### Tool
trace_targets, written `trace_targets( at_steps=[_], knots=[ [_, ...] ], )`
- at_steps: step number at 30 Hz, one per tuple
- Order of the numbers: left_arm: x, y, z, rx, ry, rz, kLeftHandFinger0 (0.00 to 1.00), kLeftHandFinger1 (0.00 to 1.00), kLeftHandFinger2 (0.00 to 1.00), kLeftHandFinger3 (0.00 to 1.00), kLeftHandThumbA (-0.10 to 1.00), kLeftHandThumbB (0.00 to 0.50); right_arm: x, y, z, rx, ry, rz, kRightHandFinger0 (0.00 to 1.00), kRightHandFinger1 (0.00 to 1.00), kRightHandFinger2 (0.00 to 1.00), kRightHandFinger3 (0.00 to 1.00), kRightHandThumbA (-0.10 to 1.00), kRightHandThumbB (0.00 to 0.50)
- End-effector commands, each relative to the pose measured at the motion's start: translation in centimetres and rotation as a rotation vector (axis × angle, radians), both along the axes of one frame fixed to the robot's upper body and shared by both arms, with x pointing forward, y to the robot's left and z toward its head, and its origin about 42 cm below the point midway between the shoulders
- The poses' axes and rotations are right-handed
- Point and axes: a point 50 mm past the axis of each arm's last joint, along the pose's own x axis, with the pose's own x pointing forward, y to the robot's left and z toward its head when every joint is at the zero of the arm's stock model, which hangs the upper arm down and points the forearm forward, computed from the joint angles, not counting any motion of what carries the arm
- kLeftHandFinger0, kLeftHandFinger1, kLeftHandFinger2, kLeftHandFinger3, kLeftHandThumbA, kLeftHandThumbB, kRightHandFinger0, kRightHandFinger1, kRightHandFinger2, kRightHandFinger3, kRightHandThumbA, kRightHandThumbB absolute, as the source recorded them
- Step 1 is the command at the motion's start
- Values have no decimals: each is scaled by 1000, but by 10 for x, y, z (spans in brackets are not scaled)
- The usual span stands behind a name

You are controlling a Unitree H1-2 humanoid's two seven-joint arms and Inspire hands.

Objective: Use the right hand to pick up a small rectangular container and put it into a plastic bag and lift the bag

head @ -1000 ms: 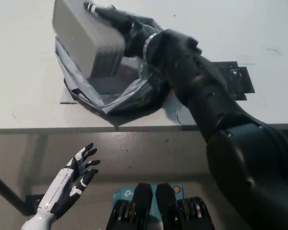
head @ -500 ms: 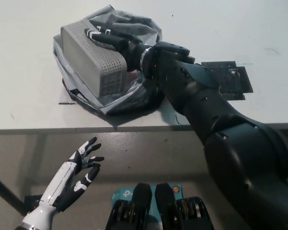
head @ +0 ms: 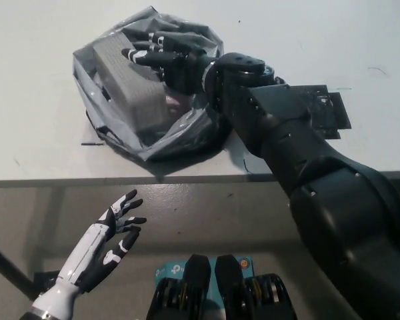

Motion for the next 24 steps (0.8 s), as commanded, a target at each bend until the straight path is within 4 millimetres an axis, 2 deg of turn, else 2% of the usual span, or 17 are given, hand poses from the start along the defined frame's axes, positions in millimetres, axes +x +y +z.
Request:
trace_targets(
  at_steps=[1,4,5,7,10,13,14,16,18,19,21,22,24],
  knots=[
    [5,2,14,26,-60,-34,764,779,917,1000,880,309,1,12,51,-79,-301,31,1000,1000,1000,1000,657,489],
    [4,2,14,24,-65,-38,763,778,916,1000,876,302,0,14,49,-147,-365,21,1000,1000,1000,1000,673,500],
    [4,2,14,22,-66,-40,762,777,915,1000,875,302,0,14,48,-182,-397,18,1000,1000,1000,1000,719,500],
    [5,2,16,25,-72,-41,758,775,911,1000,872,293,0,13,50,-214,-427,13,1000,1000,1000,1000,744,500],
    [6,3,17,30,-73,-38,755,775,911,1000,876,303,0,14,57,-251,-470,6,1000,1000,1000,1000,759,500],
    [7,3,17,28,-72,-40,756,777,909,1000,875,303,0,14,68,-291,-552,-16,1000,1000,1000,1000,844,486],
    [7,3,17,30,-73,-39,756,778,907,1000,876,300,-1,14,79,-310,-616,-30,1000,1000,1000,1000,877,479],
    [7,3,18,33,-78,-40,757,779,905,1000,872,285,-3,14,98,-325,-723,-62,1000,1000,1000,1000,941,500],
    [8,4,19,36,-82,-40,757,779,904,1000,872,282,-8,12,123,-295,-848,-88,1000,1000,1000,1000,924,490],
    [9,4,20,41,-83,-41,758,781,904,1000,874,281,-13,10,141,-289,-940,-108,1000,1000,1000,1000,944,498],
    [9,4,20,44,-81,-41,760,782,905,1000,877,281,-19,8,160,-317,-1041,-144,1000,1000,1000,1000,992,500],
    [9,4,20,49,-87,-44,759,782,904,1000,876,267,-24,4,175,-321,-1096,-170,1000,1000,1000,1000,1000,500],
    [9,4,19,51,-87,-44,760,783,903,1000,872,266,-30,-2,191,-329,-1156,-196,1000,1000,1000,1000,1000,500]
  ],
)
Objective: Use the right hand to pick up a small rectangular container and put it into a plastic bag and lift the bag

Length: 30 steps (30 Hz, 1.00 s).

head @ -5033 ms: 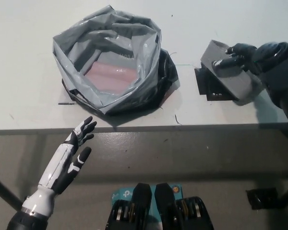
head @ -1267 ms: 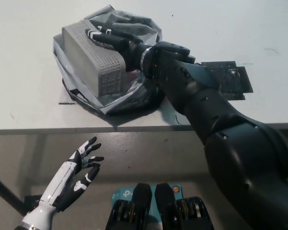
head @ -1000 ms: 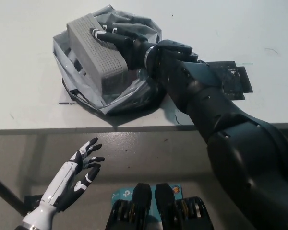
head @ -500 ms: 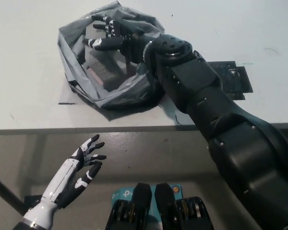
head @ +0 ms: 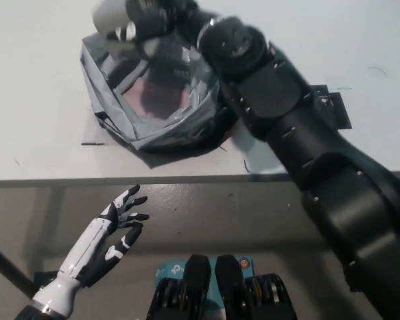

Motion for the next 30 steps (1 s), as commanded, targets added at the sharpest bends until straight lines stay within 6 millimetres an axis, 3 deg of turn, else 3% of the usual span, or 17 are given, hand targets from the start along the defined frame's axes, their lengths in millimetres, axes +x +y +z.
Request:
trace_targets(
  at_steps=[1,3,8,12,15,18,22,30],
  knots=[
    [3,5,14,39,-72,-23,759,782,902,1000,870,265,-29,-9,119,7,-491,-64,1000,1000,1000,1000,1000,500],
    [3,5,14,39,-73,-24,756,780,898,1000,867,266,-33,-15,126,12,-505,-71,1000,1000,1000,1000,1000,500],
    [5,5,16,43,-72,-19,760,776,887,1000,859,271,-41,-37,141,10,-450,-46,1000,1000,1000,1000,947,445],
    [4,4,16,44,-64,-20,766,776,885,1000,881,282,-37,-48,125,-75,-372,-13,1000,1000,1000,1000,941,423],
    [5,4,15,44,-69,-24,769,774,885,1000,870,254,-35,-54,115,-130,-341,-8,1000,1000,1000,1000,953,444],
    [6,4,16,49,-69,-25,772,777,889,1000,877,251,-30,-58,94,-190,-321,17,1000,1000,1000,1000,956,397],
    [8,4,18,51,-75,-32,767,778,892,1000,887,257,-26,-60,77,-253,-324,41,1000,1000,1000,1000,1000,397],
    [9,5,18,58,-77,-32,771,776,891,1000,881,248,-16,-67,68,-307,-302,-63,1000,1000,1000,1000,1000,396]
  ],
)
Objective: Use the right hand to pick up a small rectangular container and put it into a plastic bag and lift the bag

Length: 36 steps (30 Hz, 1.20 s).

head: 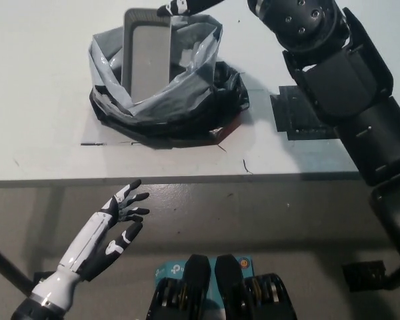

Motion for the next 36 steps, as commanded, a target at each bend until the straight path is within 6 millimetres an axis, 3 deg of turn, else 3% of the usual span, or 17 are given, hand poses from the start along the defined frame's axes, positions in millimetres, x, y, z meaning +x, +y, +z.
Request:
trace_targets(
  at_steps=[1,4,7,11,12,18,24,36],
  knots=[
    [2,5,11,29,-52,-23,772,775,891,1000,873,242,2,-2,26,-61,-69,-78,1000,1000,1000,1000,1000,392],
    [0,4,9,22,-41,-21,774,775,892,1000,863,243,13,-2,9,-100,-18,-186,1000,1000,1000,1000,982,421],
    [-4,3,8,19,-35,-18,779,778,894,1000,864,265,24,-2,-19,-202,36,-310,1000,1000,1000,1000,1000,446],
    [-3,3,8,20,-39,-21,777,776,893,1000,864,265,34,-4,-42,-214,112,-393,1000,1000,1000,1000,1000,425],
    [-3,3,8,22,-40,-21,774,774,891,1000,869,273,38,-5,-48,-210,132,-428,1000,1000,1000,1000,1000,395],
    [-3,3,7,22,-36,-19,776,773,891,1000,879,271,45,-1,-64,-127,186,-524,1000,1000,1000,1000,1000,416],
    [-4,2,7,22,-37,-19,778,771,885,1000,869,266,46,4,-72,37,276,-534,1000,1000,1000,1000,1000,379],
    [-2,3,9,16,-38,-21,774,771,882,1000,846,255,48,12,-48,453,447,-440,1000,1000,1000,1000,987,358]
  ],
)
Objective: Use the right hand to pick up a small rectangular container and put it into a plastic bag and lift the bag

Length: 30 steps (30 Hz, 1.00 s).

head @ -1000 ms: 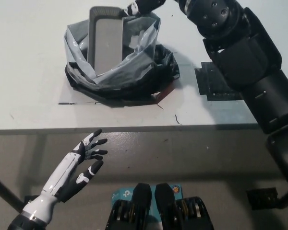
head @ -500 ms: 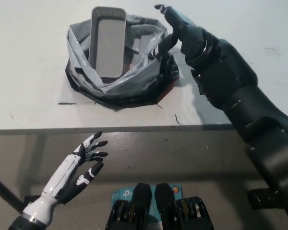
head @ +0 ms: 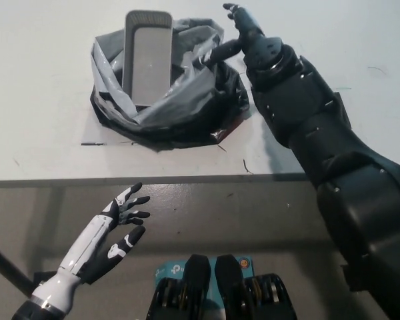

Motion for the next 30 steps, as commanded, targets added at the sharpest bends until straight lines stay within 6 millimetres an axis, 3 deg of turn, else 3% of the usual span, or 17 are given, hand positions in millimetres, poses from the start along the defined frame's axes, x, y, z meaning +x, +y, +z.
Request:
trace_targets(
  at_steps=[1,5,6,9,12,18,30],
  knots=[
    [1,3,12,8,-49,-16,774,770,881,1000,843,254,2,14,60,223,-110,1,1000,1000,1000,1000,1000,371],
    [0,3,11,5,-48,-14,775,767,882,1000,833,256,4,12,59,340,-56,20,1000,1000,1000,1000,1000,370],
    [0,3,11,5,-49,-14,773,766,882,1000,831,255,4,12,58,374,-44,24,1000,1000,1000,1000,1000,396],
    [0,2,10,5,-49,-17,768,765,883,1000,823,249,5,9,52,423,-4,10,1000,1000,1000,1000,1000,372],
    [1,2,11,4,-49,-16,767,766,883,1000,825,261,5,7,43,459,48,-8,1000,1000,1000,1000,1000,386],
    [1,2,11,7,-56,-18,769,767,885,1000,824,255,6,0,23,426,74,-27,1000,1000,1000,1000,1000,359],
    [0,3,11,13,-56,-15,770,764,887,1000,832,255,4,-15,-13,281,133,-96,1000,1000,1000,1000,1000,367]
  ],
)
